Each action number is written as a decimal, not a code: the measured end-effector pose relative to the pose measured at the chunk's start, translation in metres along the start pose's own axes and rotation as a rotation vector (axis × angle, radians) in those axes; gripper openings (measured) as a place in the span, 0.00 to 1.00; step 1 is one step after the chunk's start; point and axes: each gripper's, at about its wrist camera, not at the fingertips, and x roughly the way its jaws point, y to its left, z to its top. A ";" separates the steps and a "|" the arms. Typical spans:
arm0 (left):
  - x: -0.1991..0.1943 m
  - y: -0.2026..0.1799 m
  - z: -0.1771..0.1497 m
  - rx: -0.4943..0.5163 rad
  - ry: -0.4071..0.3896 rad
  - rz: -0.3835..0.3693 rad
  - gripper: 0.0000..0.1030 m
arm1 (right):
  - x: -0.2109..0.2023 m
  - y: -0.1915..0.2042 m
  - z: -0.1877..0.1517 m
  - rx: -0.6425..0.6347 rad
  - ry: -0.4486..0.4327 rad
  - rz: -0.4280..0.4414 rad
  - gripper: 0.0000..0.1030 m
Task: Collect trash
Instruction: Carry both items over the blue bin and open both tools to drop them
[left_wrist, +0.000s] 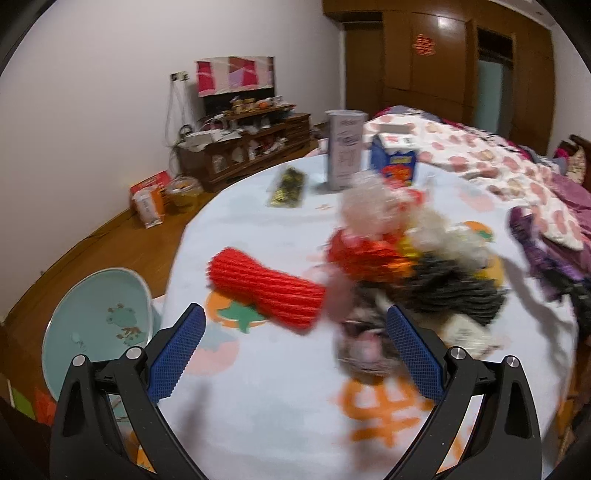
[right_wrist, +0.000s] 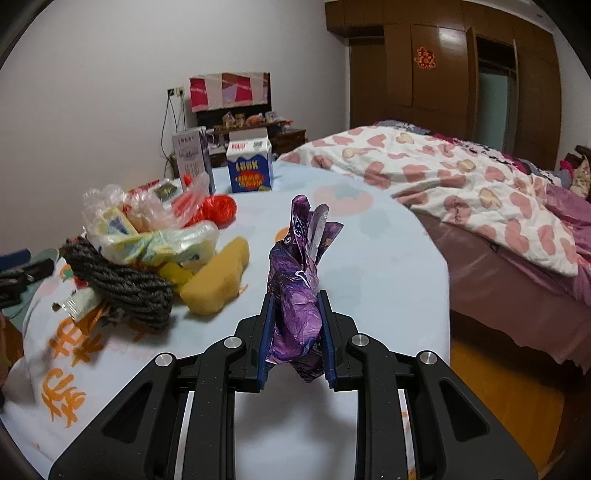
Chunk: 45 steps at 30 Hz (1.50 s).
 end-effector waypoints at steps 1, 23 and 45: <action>0.005 0.004 -0.001 -0.004 0.008 0.018 0.93 | -0.001 0.001 0.001 -0.003 -0.007 0.005 0.23; 0.051 0.030 0.008 -0.009 0.113 -0.076 0.10 | -0.008 0.060 0.031 -0.099 -0.099 0.117 0.23; -0.030 0.126 -0.001 -0.104 -0.034 0.116 0.10 | 0.012 0.199 0.079 -0.233 -0.152 0.366 0.23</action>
